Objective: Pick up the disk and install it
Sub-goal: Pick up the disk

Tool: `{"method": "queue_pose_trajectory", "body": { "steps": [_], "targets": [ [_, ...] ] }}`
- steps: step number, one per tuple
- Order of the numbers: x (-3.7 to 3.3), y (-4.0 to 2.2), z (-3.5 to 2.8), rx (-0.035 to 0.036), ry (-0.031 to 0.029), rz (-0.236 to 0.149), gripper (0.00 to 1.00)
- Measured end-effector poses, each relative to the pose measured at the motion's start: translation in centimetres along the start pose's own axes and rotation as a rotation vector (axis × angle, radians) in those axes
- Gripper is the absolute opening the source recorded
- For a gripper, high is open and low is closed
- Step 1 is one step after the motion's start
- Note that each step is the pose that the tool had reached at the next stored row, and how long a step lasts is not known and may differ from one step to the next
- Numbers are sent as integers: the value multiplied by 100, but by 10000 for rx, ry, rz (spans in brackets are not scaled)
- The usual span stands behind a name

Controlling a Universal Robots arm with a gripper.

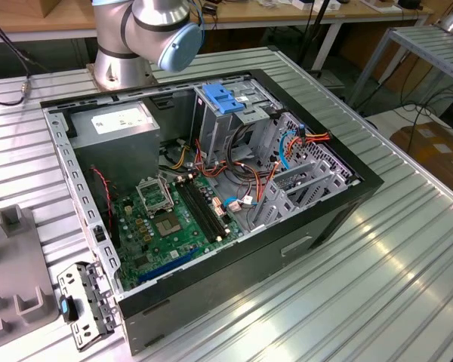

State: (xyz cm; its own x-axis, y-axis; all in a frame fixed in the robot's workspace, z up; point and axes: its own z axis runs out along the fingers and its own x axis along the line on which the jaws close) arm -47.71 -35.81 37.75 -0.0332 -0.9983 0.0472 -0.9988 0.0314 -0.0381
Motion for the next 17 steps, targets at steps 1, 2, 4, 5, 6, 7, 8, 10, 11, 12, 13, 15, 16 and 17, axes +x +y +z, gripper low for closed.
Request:
{"method": "queue_pose_trajectory", "body": {
  "steps": [1,2,4,5,6,7,8,10,11,12,13,15,16,17],
  "targets": [
    [2,-2,-41,-1,10,-3,37],
    [4,-3,-71,-1,15,-5,37],
    [6,-5,-131,0,19,-7,37],
    [8,-6,-159,0,21,-9,37],
    [8,-7,-178,0,22,-10,37],
    [10,-8,-210,0,22,-11,37],
    [12,-9,-240,1,22,-13,37],
    [12,-9,-244,3,21,-17,37],
    [12,-10,-245,1,22,-18,37],
    [12,-10,-246,1,22,-19,37],
    [12,-10,-246,0,22,-21,37],
    [12,-9,-250,-1,22,-23,37],
    [12,-9,-255,-1,23,-24,37],
    [12,-10,-260,0,22,-25,37]
  ]
}}
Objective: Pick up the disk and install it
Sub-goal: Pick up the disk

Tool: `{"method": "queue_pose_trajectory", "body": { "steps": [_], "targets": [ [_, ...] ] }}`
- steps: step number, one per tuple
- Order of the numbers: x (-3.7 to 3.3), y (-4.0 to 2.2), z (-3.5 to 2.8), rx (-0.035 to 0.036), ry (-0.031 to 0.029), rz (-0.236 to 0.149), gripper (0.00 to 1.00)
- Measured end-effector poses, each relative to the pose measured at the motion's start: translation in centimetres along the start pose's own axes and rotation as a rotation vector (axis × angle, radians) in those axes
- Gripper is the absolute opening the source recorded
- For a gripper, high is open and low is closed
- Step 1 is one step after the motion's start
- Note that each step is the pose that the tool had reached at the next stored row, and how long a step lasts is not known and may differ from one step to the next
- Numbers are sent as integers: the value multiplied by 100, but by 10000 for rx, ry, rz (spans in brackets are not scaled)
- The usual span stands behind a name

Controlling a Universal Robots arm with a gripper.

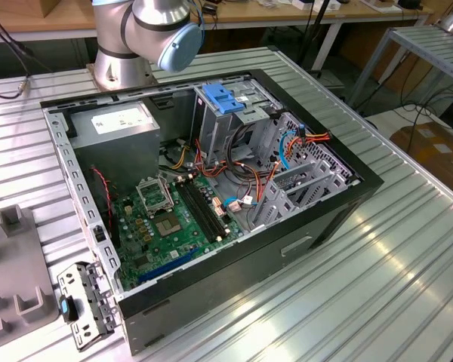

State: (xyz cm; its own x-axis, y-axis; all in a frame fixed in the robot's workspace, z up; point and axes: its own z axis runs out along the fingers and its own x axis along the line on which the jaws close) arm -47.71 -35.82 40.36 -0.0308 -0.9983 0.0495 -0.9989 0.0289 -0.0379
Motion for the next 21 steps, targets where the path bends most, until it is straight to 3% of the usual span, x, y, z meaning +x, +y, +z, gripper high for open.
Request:
{"method": "queue_pose_trajectory", "body": {
  "steps": [13,21],
  "targets": [
    [6,-4,-123,2,-1,-15,37],
    [12,-9,-238,4,-2,-27,37]
  ]
}}
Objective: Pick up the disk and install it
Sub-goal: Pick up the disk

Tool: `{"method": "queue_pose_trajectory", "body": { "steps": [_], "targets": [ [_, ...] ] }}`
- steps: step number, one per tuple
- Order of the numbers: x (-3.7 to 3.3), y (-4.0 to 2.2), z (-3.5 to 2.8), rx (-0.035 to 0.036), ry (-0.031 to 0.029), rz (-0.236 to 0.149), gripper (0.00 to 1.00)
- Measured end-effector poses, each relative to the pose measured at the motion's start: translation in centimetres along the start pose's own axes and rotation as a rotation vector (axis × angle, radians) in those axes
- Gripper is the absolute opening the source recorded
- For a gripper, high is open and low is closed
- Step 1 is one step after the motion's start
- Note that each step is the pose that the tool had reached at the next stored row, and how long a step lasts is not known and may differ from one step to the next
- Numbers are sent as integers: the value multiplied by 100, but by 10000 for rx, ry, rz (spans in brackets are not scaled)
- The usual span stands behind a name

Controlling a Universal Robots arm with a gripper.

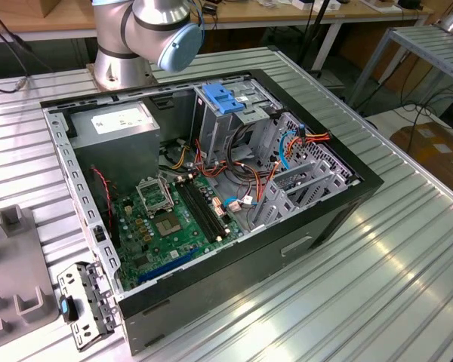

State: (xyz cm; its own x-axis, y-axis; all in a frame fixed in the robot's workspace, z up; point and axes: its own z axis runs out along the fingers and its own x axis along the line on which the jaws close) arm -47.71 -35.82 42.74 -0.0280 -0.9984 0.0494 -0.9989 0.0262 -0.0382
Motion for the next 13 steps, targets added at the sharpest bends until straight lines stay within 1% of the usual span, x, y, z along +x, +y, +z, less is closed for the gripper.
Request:
{"method": "queue_pose_trajectory", "body": {
  "steps": [6,8,13],
  "targets": [
    [4,-3,-85,-1,0,-7,37],
    [7,-5,-140,0,0,-12,37],
    [11,-9,-221,0,0,-20,37]
  ]
}}
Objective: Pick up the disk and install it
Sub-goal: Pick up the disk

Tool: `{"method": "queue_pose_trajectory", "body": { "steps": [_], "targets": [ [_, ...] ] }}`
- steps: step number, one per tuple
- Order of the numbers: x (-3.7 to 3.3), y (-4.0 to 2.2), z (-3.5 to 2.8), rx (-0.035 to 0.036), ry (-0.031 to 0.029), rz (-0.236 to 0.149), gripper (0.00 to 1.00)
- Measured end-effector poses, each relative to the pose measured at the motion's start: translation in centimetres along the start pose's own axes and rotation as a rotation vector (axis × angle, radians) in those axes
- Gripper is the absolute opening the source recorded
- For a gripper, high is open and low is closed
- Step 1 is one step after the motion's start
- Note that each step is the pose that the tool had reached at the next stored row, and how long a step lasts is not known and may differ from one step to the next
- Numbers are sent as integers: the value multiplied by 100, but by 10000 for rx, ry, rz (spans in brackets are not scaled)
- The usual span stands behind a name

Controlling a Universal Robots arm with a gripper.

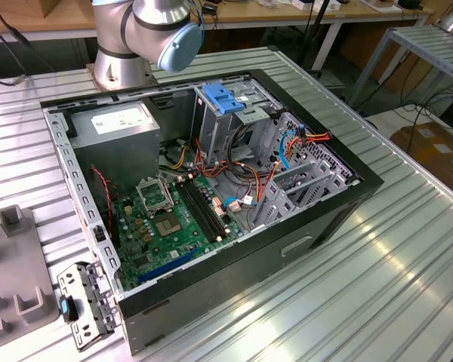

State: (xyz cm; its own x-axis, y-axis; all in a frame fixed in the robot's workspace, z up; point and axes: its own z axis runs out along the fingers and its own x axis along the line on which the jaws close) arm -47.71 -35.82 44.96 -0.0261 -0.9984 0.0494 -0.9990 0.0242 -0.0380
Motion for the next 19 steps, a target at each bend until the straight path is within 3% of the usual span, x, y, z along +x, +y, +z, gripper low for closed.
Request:
{"method": "queue_pose_trajectory", "body": {
  "steps": [19],
  "targets": [
    [14,-11,-282,2,-1,-24,37]
  ]
}}
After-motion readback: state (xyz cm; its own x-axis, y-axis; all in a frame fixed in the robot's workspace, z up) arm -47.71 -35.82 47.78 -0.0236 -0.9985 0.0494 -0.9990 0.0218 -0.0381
